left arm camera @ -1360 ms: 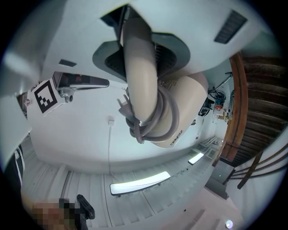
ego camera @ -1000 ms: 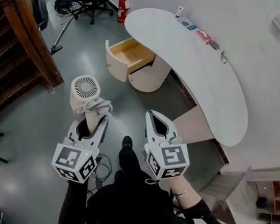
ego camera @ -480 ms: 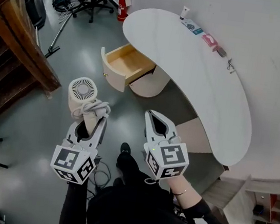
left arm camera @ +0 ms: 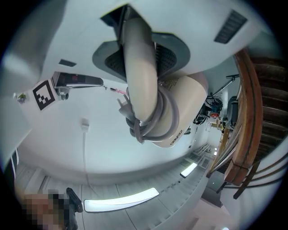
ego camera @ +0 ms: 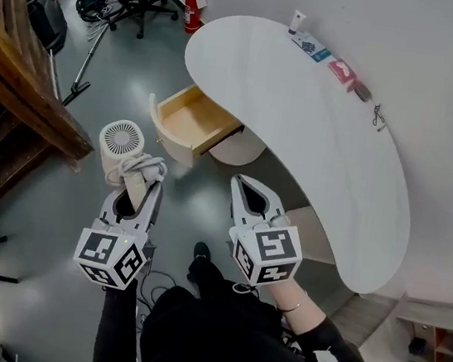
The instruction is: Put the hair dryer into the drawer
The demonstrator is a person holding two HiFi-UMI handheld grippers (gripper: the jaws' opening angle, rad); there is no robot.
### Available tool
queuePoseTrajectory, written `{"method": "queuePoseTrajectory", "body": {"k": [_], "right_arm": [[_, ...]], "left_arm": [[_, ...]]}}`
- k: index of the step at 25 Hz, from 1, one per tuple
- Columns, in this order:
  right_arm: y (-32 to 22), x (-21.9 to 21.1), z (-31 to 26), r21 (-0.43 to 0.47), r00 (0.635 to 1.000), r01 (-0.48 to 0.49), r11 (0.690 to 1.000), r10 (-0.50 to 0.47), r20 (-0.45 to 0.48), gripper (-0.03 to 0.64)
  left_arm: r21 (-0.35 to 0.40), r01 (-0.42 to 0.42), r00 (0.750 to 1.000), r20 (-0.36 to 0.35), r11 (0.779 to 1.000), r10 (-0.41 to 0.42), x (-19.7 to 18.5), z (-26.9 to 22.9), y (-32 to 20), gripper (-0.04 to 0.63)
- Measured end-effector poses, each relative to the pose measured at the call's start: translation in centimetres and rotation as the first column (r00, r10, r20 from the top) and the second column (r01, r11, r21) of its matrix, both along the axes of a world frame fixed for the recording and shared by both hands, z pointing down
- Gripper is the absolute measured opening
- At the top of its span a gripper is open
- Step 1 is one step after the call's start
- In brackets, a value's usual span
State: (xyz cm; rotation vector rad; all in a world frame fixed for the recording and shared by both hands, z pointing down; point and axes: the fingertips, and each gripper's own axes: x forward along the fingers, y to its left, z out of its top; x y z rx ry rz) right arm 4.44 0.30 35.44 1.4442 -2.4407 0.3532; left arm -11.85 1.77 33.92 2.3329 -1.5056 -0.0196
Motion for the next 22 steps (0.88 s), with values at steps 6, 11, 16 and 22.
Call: {"method": "queuePoseTrajectory", "body": {"k": [6,11,16,22], "right_arm": [[-3.4,0.6,0.6,-0.022,1.0,0.002,1.0,-0.002,0.009,0.002],[-5.0,0.3,0.6,-0.027,1.0,0.0,1.0,0.0,0.014,0.002],[-6.6,0.4,0.7,-0.034,0.999,-0.025,0.999,0.026,0.027,0.002],[-8.7,0.4,0.9,-0.042,0.997,-0.075,0.996,0.077,0.031,0.002]], "left_arm": [[-0.019,-0.014,1.0,0.02,1.0,0.014,0.8,0.3,-3.7,0.137],[-0.032,-0.029,0.999,0.027,0.999,0.03,1.2,0.3,-5.2,0.137],[-0.035,-0.064,0.997,0.038,0.997,0.066,1.7,0.4,-7.3,0.137],[-0.038,-0.123,0.991,0.048,0.992,0.125,1.8,0.8,-10.5,0.137]]}}
